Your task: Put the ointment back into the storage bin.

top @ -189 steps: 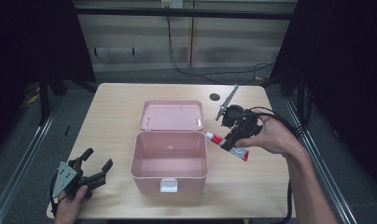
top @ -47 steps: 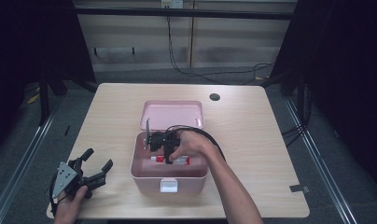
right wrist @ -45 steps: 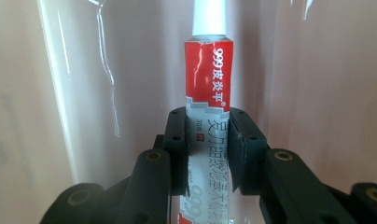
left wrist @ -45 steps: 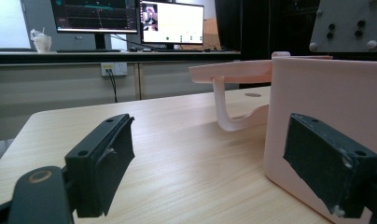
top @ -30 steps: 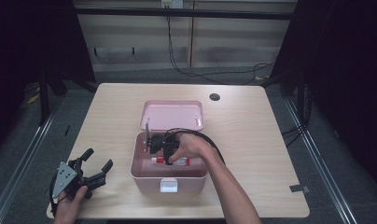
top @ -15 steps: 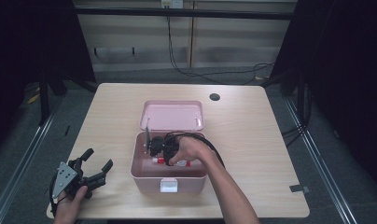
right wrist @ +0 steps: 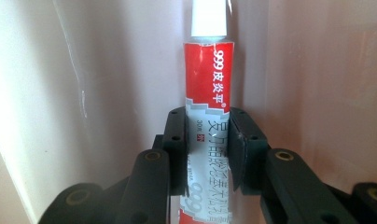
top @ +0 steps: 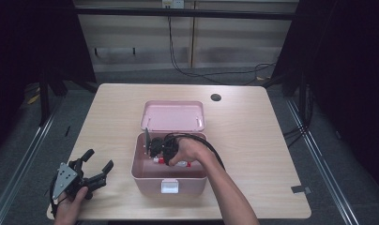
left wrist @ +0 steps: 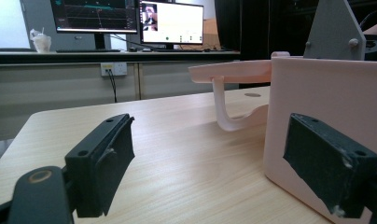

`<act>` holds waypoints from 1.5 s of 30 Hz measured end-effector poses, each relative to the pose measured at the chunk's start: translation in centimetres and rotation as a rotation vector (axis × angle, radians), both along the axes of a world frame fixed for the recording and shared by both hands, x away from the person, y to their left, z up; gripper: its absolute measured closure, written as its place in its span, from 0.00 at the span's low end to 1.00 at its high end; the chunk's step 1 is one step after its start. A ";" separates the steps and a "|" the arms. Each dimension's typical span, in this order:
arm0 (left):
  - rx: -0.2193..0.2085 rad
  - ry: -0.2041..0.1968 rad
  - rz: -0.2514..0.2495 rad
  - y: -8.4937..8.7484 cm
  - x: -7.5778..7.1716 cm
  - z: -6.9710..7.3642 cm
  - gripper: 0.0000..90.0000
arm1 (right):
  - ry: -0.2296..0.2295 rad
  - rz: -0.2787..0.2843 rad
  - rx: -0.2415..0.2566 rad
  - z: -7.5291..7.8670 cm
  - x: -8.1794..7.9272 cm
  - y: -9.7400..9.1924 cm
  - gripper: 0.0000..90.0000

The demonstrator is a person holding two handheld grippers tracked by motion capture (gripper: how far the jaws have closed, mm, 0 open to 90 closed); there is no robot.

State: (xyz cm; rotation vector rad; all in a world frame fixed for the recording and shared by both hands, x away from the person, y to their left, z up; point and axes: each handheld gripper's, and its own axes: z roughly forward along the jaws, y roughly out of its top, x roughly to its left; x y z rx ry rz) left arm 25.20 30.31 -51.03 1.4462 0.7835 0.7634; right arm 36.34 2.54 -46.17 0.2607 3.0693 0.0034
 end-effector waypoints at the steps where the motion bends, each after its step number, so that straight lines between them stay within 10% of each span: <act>1: 0.001 0.000 0.000 0.0 0.0 0.0 0.17 | 0.001 0.005 0.000 0.0 0.0 0.0 0.79; 45: -0.004 0.000 0.000 0.0 0.0 0.0 0.17 | 0.008 -0.099 0.214 5.3 -0.8 -4.0 0.57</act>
